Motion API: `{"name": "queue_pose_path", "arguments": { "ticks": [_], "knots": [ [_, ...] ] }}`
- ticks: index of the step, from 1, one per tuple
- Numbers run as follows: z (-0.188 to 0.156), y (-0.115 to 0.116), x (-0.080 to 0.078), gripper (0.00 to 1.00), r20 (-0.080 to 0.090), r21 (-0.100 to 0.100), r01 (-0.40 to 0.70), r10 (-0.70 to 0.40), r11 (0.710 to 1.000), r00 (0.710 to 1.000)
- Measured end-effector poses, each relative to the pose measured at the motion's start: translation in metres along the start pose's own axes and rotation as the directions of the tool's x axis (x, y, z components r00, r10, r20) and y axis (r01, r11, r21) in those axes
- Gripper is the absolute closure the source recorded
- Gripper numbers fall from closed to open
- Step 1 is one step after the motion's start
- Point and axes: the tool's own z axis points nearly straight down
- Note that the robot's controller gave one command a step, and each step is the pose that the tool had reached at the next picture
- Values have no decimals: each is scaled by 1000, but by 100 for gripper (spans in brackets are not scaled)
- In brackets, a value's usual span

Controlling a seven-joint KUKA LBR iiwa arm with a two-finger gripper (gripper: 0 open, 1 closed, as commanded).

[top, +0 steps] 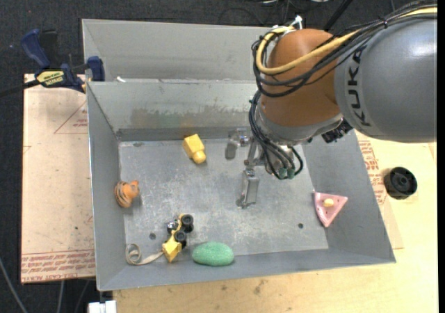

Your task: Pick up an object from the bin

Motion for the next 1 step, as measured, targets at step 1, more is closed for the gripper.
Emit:
{"name": "queue_pose_path", "arguments": {
  "ticks": [1],
  "knots": [
    [-5,0,-1,0,7,-1,-2,2,1000,1000]
  ]
}}
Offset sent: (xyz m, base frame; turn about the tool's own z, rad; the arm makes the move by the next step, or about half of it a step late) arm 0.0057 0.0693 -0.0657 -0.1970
